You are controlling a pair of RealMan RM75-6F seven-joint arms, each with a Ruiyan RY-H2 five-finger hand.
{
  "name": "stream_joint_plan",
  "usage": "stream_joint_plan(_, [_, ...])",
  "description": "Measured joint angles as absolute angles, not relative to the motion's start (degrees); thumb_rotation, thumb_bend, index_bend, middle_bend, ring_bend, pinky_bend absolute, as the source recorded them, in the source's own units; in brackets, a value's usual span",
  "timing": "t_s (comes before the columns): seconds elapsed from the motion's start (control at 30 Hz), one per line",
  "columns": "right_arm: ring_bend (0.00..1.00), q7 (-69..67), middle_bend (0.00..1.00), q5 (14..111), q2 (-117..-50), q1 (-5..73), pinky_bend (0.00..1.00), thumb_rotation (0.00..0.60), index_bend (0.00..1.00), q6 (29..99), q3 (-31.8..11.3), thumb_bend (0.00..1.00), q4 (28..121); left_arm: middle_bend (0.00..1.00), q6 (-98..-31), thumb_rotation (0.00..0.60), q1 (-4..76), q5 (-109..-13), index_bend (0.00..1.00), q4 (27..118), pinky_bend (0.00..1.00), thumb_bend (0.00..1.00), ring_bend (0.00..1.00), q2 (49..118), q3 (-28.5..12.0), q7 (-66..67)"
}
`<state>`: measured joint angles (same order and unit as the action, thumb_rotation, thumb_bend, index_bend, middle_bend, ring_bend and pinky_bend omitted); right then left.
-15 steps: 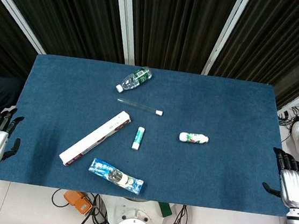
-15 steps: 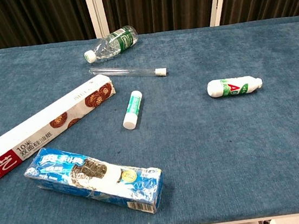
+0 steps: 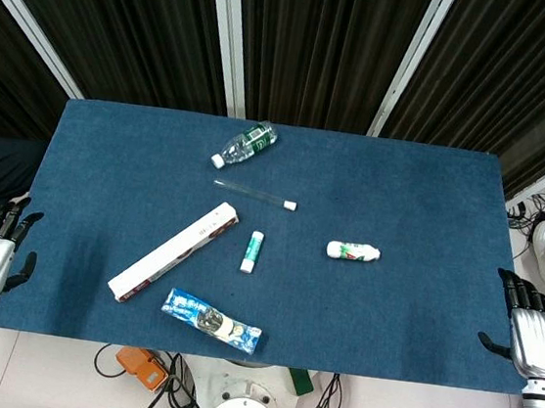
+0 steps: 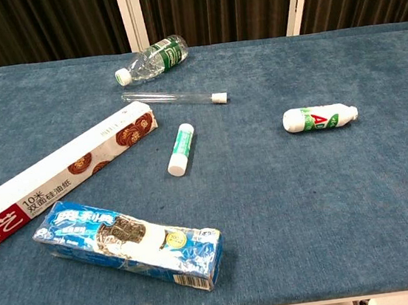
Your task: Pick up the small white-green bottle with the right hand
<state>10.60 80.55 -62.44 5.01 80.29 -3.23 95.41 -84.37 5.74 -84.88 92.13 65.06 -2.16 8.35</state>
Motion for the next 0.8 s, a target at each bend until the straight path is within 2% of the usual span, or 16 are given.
stream_joint_plan(0.2, [0.18, 10.7, 0.16, 79.4, -63.4, 5.8, 0.26, 0.600, 0.12, 78.4, -3.5, 0.22, 94.5, 0.00, -84.9, 0.600, 5.6, -85.2, 0.15, 92.3, 0.07, 0.45, 0.00, 65.3, -2.1, 8.8])
stream_joint_plan(0.4, [0.17, 11.1, 0.18, 78.2, -65.0, 9.0, 0.26, 0.600, 0.15, 72.8, -4.1, 0.22, 93.2, 0.00, -85.0, 0.600, 5.4, -84.7, 0.15, 92.5, 0.07, 0.45, 0.00, 65.2, -2.3, 8.4])
stream_joint_plan(0.8, [0.19, 10.6, 0.23, 73.1, -72.0, 24.6, 0.27, 0.600, 0.19, 51.5, -8.2, 0.22, 84.1, 0.00, -84.8, 0.600, 5.2, -83.7, 0.15, 92.6, 0.07, 0.45, 0.00, 64.6, -2.7, 7.9])
